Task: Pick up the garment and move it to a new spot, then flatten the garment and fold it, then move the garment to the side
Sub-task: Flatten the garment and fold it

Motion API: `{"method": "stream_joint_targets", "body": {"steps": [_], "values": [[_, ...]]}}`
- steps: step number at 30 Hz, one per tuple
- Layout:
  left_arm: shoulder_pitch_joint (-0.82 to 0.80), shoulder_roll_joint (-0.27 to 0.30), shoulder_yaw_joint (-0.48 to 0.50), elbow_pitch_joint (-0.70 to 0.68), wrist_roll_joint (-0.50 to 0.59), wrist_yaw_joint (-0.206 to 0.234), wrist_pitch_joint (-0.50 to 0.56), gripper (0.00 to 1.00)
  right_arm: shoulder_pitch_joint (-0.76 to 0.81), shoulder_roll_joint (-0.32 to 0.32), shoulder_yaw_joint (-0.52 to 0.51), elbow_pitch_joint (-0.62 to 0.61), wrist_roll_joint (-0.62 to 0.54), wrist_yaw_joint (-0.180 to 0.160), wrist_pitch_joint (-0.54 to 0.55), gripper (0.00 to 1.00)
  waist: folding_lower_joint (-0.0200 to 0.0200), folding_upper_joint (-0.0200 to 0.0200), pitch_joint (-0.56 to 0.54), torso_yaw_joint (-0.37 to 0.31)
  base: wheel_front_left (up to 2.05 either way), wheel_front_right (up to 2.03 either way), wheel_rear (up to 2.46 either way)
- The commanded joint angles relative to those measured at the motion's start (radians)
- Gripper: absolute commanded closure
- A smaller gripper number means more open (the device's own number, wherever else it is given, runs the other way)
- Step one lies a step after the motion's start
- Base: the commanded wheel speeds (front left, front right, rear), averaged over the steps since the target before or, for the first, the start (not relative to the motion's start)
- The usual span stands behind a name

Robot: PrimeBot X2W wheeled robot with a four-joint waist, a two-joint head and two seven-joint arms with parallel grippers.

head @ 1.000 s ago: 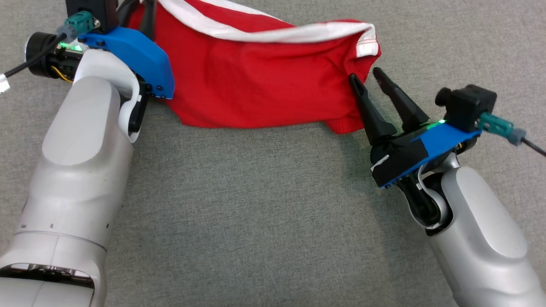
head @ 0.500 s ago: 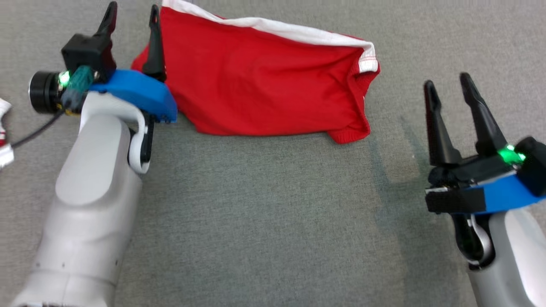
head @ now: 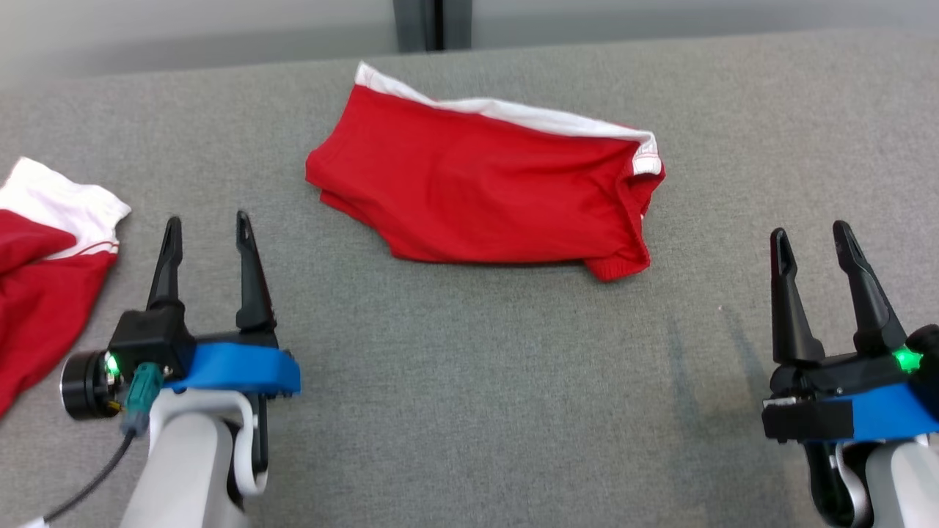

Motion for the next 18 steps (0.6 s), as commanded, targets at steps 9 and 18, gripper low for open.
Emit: {"method": "stream_joint_targets", "body": {"steps": [9, 18], "values": [[0.171, 0.037, -0.003, -0.059, 0.003, 0.009, 0.014, 0.0, 0.093, 0.009, -0.013, 0.012, -0.011, 0.0, 0.02, 0.0, 0.0001, 0.0001, -0.083, 0.019, 0.0, 0.0, 0.0], [0.206, 0.051, -0.017, -0.086, 0.001, 0.017, 0.045, 0.0, 0.121, 0.009, -0.026, 0.001, 0.008, 0.0, 0.058, 0.0, 0.0001, 0.0001, -0.106, 0.026, 0.0, 0.0, 0.0]]}}
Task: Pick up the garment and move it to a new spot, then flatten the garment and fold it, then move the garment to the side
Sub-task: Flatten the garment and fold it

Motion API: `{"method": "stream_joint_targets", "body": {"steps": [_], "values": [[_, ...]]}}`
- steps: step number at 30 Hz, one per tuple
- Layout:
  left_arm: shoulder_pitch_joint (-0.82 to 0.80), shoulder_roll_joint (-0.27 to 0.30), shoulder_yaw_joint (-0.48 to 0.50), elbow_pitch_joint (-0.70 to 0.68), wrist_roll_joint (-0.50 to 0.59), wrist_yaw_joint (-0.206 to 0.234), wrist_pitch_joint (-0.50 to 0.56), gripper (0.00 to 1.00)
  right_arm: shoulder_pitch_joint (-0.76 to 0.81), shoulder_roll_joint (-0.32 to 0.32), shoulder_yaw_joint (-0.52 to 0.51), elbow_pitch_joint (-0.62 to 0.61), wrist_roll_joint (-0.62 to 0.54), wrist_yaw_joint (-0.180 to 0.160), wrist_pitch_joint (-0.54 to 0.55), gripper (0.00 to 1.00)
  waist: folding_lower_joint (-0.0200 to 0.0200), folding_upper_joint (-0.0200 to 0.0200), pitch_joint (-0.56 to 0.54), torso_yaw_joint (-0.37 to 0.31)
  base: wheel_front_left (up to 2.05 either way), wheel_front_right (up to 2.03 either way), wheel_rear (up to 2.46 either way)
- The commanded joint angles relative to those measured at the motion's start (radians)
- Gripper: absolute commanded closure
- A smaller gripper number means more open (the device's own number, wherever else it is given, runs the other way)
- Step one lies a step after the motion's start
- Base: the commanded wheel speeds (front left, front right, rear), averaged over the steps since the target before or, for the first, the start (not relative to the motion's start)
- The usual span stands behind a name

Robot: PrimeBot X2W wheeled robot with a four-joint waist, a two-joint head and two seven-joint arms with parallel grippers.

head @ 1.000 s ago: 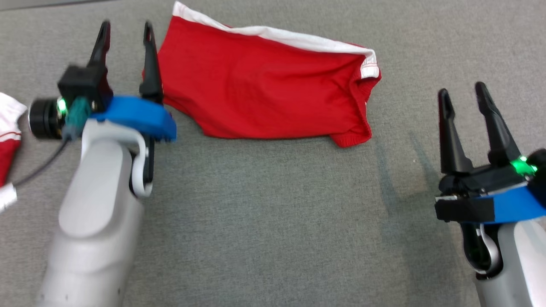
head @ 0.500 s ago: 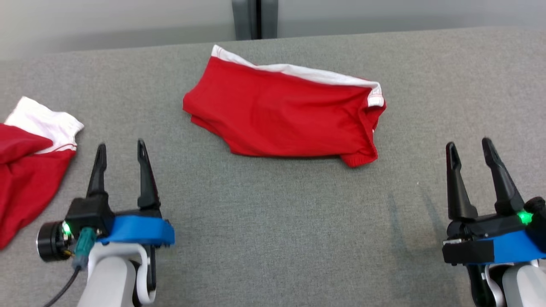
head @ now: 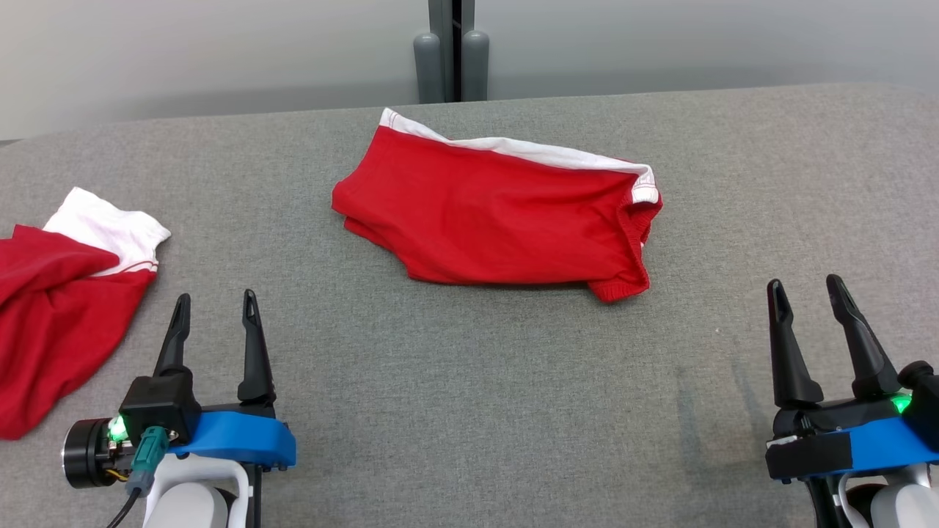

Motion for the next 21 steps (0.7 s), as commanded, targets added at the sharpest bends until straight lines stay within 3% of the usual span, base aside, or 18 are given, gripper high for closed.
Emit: {"method": "stream_joint_targets", "body": {"steps": [1, 14, 21], "values": [[0.007, 0.004, -0.006, -0.009, 0.001, 0.007, 0.004, 0.0, 0.014, 0.001, -0.007, -0.008, 0.008, 0.0, 0.004, 0.0, 0.0, 0.0002, 0.001, 0.001, 0.0, 0.0, 0.0], [-0.029, 0.018, -0.022, -0.019, 0.003, -0.001, 0.009, 0.0, -0.002, 0.0, -0.016, -0.017, 0.013, 0.0, 0.013, 0.0, 0.0, 0.0002, 0.025, 0.005, 0.0, 0.0, 0.0], [-0.187, 0.011, -0.085, 0.024, 0.012, -0.068, 0.063, 0.0, -0.039, -0.007, -0.018, -0.036, 0.012, 0.0, 0.016, 0.0, 0.0, 0.0002, 0.092, 0.006, 0.0, 0.0, 0.0]]}}
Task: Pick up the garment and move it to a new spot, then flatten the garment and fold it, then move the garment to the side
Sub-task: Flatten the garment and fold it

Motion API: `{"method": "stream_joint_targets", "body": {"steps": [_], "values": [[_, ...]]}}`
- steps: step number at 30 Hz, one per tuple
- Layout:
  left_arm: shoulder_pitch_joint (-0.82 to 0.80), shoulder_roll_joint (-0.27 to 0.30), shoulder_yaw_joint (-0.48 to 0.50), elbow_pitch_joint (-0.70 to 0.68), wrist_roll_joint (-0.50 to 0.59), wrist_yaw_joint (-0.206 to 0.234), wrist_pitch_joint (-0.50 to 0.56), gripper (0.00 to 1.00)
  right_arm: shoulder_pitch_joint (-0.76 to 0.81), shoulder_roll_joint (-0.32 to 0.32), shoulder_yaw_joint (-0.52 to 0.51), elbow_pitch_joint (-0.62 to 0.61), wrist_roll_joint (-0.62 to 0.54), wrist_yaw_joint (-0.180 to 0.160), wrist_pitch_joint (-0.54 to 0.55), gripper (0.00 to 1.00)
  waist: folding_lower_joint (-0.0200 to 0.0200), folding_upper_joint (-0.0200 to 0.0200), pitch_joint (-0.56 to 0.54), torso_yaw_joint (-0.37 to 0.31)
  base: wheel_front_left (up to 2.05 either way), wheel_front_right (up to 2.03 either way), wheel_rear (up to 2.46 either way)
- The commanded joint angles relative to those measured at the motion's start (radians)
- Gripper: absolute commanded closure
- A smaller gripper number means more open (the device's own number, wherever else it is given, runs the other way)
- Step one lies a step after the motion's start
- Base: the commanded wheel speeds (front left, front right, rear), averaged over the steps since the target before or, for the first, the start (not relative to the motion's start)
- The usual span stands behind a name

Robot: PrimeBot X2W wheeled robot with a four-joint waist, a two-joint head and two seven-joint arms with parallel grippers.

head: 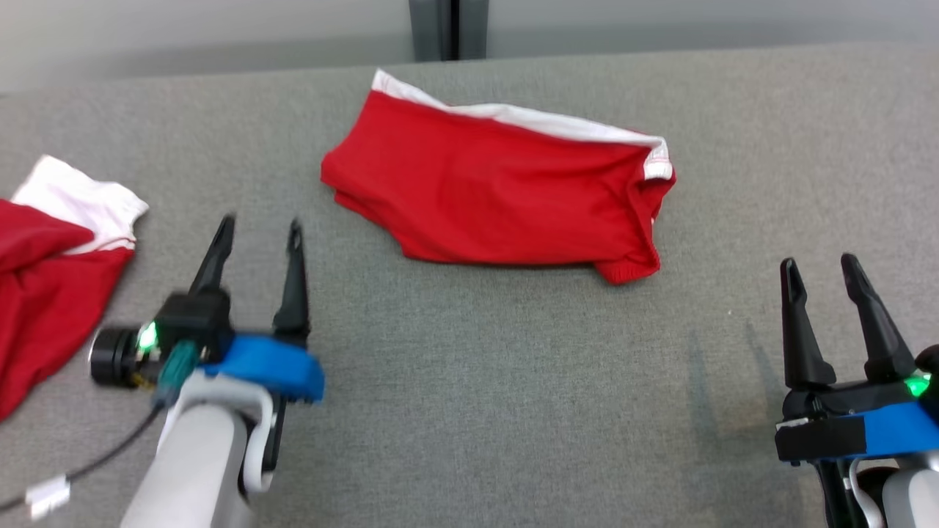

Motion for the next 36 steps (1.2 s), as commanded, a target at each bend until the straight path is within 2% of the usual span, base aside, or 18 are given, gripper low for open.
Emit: {"method": "stream_joint_targets", "body": {"steps": [1, 7, 11, 12, 19, 23, 24, 25, 26, 27, 32, 36], "values": [[-0.091, -0.004, -0.019, 0.03, 0.0, -0.03, 0.032, 0.0, -0.029, -0.005, 0.004, -0.012, 0.004, 0.0, -0.002, 0.0, 0.0, 0.0001, 0.037, 0.002, 0.0, 0.0, 0.0], [-0.317, -0.023, -0.072, 0.198, -0.02, -0.123, 0.165, 0.0, -0.069, -0.003, 0.015, -0.01, 0.007, 0.0, -0.009, 0.0, 0.0, 0.0001, 0.11, -0.027, 0.0, 0.0, 0.0], [-0.442, -0.021, -0.085, 0.352, -0.039, -0.168, 0.24, 0.0, -0.093, 0.0, 0.025, 0.003, 0.012, 0.0, -0.021, 0.0, 0.0, 0.0001, 0.145, -0.053, 0.0, 0.0, 0.0], [-0.442, -0.021, -0.085, 0.352, -0.039, -0.168, 0.24, 0.0, -0.093, 0.0, 0.025, 0.003, 0.012, 0.0, -0.021, 0.0, 0.0, 0.0001, 0.145, -0.053, 0.0, 0.0, 0.0], [-0.583, 0.001, -0.119, 0.584, -0.058, -0.204, 0.346, 0.0, -0.115, 0.006, 0.03, 0.028, 0.026, 0.0, -0.039, 0.0, 0.0, 0.0001, 0.186, -0.085, 0.0, 0.0, 0.0], [-0.607, -0.001, -0.147, 0.7, -0.066, -0.21, 0.44, 0.0, -0.127, 0.007, 0.032, 0.041, 0.029, 0.0, -0.046, 0.0, 0.0, 0.0001, 0.195, -0.093, 0.0, 0.0, 0.0], [-0.607, -0.003, -0.176, 0.753, -0.059, -0.213, 0.5, 0.0, -0.13, 0.008, 0.033, 0.047, 0.032, 0.0, -0.05, 0.0, 0.0, 0.0001, 0.195, -0.095, 0.0, 0.0, 0.0], [-0.603, -0.01, -0.186, 0.775, -0.065, -0.215, 0.528, 0.16, -0.131, 0.009, 0.034, 0.049, 0.033, 0.0, -0.05, 0.0, 0.0, 0.0001, 0.195, -0.097, 0.0, 0.0, 0.0], [-0.602, -0.012, -0.201, 0.793, -0.063, -0.217, 0.551, 0.65, -0.132, 0.01, 0.035, 0.051, 0.035, 0.0, -0.051, 0.0, 0.0, 0.0001, 0.195, -0.098, 0.0, 0.0, 0.0], [-0.605, -0.011, -0.209, 0.802, -0.063, -0.218, 0.554, 1.0, -0.134, 0.01, 0.037, 0.052, 0.036, 0.0, -0.052, 0.0, 0.0, 0.0001, 0.196, -0.099, 0.0, 0.0, 0.0], [-0.607, -0.021, -0.229, 0.826, -0.071, -0.217, 0.538, 1.0, -0.137, 0.006, 0.042, 0.058, 0.039, 0.0, -0.055, 0.0, 0.0, 0.0001, 0.191, -0.099, 0.0, 0.0, 0.0], [-0.584, -0.014, -0.223, 0.804, -0.075, -0.198, 0.459, 1.0, -0.125, 0.001, 0.045, 0.061, 0.031, 0.0, -0.057, 0.0, 0.0, 0.0001, 0.164, -0.091, 0.0, 0.0, 0.0]]}}
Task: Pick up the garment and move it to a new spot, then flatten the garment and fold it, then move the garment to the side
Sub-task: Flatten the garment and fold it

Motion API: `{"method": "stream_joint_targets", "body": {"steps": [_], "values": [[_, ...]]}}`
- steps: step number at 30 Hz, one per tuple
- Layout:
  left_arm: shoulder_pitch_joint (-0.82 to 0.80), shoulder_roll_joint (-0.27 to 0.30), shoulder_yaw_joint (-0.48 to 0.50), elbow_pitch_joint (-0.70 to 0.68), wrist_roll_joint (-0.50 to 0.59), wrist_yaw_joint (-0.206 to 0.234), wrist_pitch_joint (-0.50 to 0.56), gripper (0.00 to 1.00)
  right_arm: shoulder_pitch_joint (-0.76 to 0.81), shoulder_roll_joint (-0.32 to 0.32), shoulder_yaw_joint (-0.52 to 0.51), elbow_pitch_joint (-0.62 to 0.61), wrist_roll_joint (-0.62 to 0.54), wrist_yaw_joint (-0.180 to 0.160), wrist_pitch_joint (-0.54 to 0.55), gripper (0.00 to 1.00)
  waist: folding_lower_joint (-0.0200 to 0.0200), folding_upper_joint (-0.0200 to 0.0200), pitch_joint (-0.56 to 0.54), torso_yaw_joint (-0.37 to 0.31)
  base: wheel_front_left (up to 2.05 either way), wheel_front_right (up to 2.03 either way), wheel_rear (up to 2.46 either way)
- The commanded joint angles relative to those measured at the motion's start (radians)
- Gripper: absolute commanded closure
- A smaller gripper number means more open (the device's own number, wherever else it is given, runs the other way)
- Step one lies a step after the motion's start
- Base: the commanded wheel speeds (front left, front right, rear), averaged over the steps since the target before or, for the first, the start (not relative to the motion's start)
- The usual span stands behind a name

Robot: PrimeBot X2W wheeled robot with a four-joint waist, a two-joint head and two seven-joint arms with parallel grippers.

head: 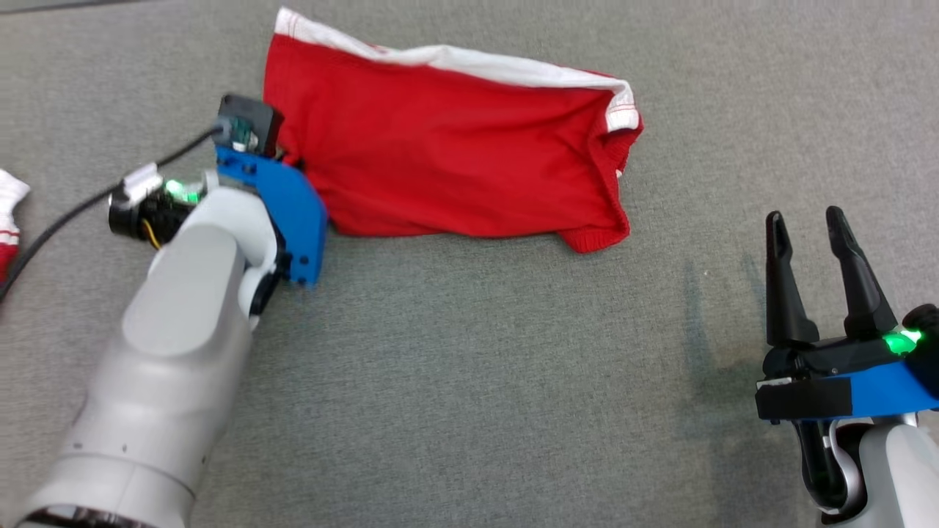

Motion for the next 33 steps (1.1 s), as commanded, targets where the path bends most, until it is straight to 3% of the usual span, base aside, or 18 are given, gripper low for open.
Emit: {"method": "stream_joint_targets", "body": {"steps": [1, 9, 18, 19, 20, 23, 28, 33], "values": [[0.092, 0.02, -0.007, 0.029, 0.0, 0.016, -0.007, 1.0, 0.009, -0.004, 0.004, -0.001, -0.005, 0.0, -0.005, 0.0, -0.0002, 0.0, -0.016, 0.002, 0.0, 0.0, 0.0], [0.303, -0.003, 0.034, -0.114, -0.059, 0.081, -0.144, 1.0, 0.068, -0.002, 0.001, -0.008, -0.016, 0.0, 0.017, 0.0, -0.0002, 0.0, -0.118, 0.046, 0.0, 0.0, 0.0], [0.567, 0.013, 0.054, -0.357, -0.119, 0.14, -0.116, 1.0, 0.143, 0.011, -0.007, -0.047, -0.023, 0.0, 0.063, 0.0, -0.0002, 0.0, -0.199, 0.067, 0.0, 0.0, 0.0], [0.579, 0.019, 0.054, -0.386, -0.115, 0.145, -0.123, 0.19, 0.148, 0.011, -0.008, -0.053, -0.023, 0.0, 0.07, 0.0, -0.0002, 0.0, -0.2, 0.068, 0.0, 0.0, 0.0], [0.589, 0.016, 0.057, -0.415, -0.121, 0.149, -0.136, 0.0, 0.152, 0.012, -0.011, -0.056, -0.023, 0.0, 0.071, 0.0, -0.0002, 0.0, -0.203, 0.071, 0.0, 0.0, 0.0], [0.62, 0.012, 0.085, -0.498, -0.125, 0.179, -0.206, 0.0, 0.164, 0.013, -0.014, -0.071, -0.028, 0.0, 0.086, 0.0, -0.0002, 0.0, -0.21, 0.072, 0.0, 0.0, 0.0], [0.686, 0.016, 0.149, -0.623, -0.109, 0.238, -0.449, 0.0, 0.169, 0.01, -0.023, -0.095, -0.039, 0.0, 0.117, 0.0, -0.0002, 0.0, -0.238, 0.079, 0.0, 0.0, 0.0], [0.734, 0.049, 0.189, -0.702, -0.089, 0.264, -0.52, 0.0, 0.188, 0.006, -0.033, -0.113, -0.049, 0.0, 0.151, 0.0, -0.0002, 0.0, -0.274, 0.089, 0.0, 0.0, 0.0]]}}
